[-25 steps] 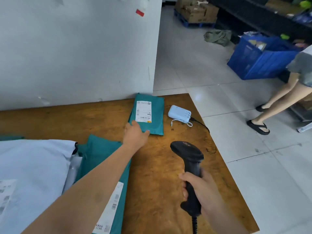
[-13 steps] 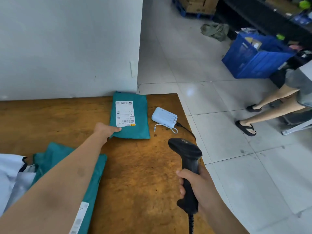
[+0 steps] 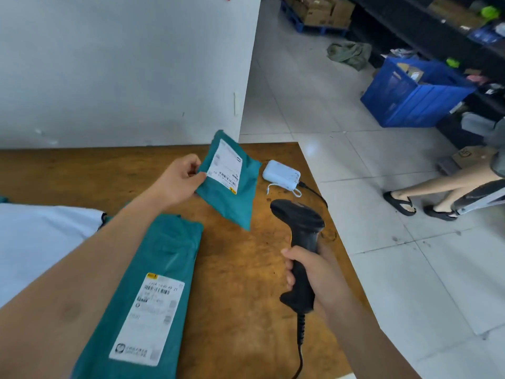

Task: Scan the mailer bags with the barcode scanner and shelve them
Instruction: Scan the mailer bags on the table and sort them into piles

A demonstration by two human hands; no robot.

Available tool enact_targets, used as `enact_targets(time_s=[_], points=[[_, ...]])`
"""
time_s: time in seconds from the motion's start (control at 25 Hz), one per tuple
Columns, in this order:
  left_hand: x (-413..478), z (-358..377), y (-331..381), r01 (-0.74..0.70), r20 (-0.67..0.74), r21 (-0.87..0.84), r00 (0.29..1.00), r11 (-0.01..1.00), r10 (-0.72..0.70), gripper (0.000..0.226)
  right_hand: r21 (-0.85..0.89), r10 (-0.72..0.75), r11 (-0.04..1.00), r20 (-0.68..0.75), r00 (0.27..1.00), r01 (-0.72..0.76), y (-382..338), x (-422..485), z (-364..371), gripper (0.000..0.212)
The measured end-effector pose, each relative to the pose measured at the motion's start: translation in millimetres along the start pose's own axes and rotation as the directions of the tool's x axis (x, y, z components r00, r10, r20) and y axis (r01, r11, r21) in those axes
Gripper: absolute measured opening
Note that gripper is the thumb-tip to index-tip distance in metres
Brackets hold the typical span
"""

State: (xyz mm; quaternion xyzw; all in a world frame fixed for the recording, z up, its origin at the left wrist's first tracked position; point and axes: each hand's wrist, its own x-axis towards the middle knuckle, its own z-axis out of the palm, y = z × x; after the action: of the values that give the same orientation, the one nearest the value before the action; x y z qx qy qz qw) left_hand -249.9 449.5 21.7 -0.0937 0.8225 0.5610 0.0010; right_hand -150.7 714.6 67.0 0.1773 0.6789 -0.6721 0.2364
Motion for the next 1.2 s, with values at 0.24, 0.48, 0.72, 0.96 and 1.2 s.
enact_targets(time_s=[0.24, 0.48, 0.72, 0.96, 1.2], points=[[-71, -44, 24, 0.017, 0.635, 0.197, 0.760, 0.980, -0.141, 0.017, 0.014, -0.078, 0.997, -0.016, 0.997, 0.078, 40, -65, 26, 0.016], [-113, 33, -67, -0.122, 0.263, 0.536, 0.964, 0.835, -0.028, 0.015, -0.057, -0.096, 0.994, 0.000, 0.995, 0.096, 75, -110, 43, 0.015], [-160, 16, -91, 0.259, -0.190, 0.692, 0.966, 0.674, -0.176, 0.041, -0.194, 0.058, 0.980, 0.074, 0.996, -0.043, 96, -106, 38, 0.011], [-175, 4, -103, 0.322, -0.155, 0.303, 0.945, 0.897, -0.287, 0.013, -0.340, 0.156, 0.937, 0.204, 0.966, -0.080, 97, -94, 43, 0.007], [-177, 11, -113, 0.308, -0.217, 0.295, 0.943, 0.904, -0.251, 0.007, -0.462, 0.209, 0.884, 0.254, 0.944, -0.071, 88, -85, 37, 0.011]])
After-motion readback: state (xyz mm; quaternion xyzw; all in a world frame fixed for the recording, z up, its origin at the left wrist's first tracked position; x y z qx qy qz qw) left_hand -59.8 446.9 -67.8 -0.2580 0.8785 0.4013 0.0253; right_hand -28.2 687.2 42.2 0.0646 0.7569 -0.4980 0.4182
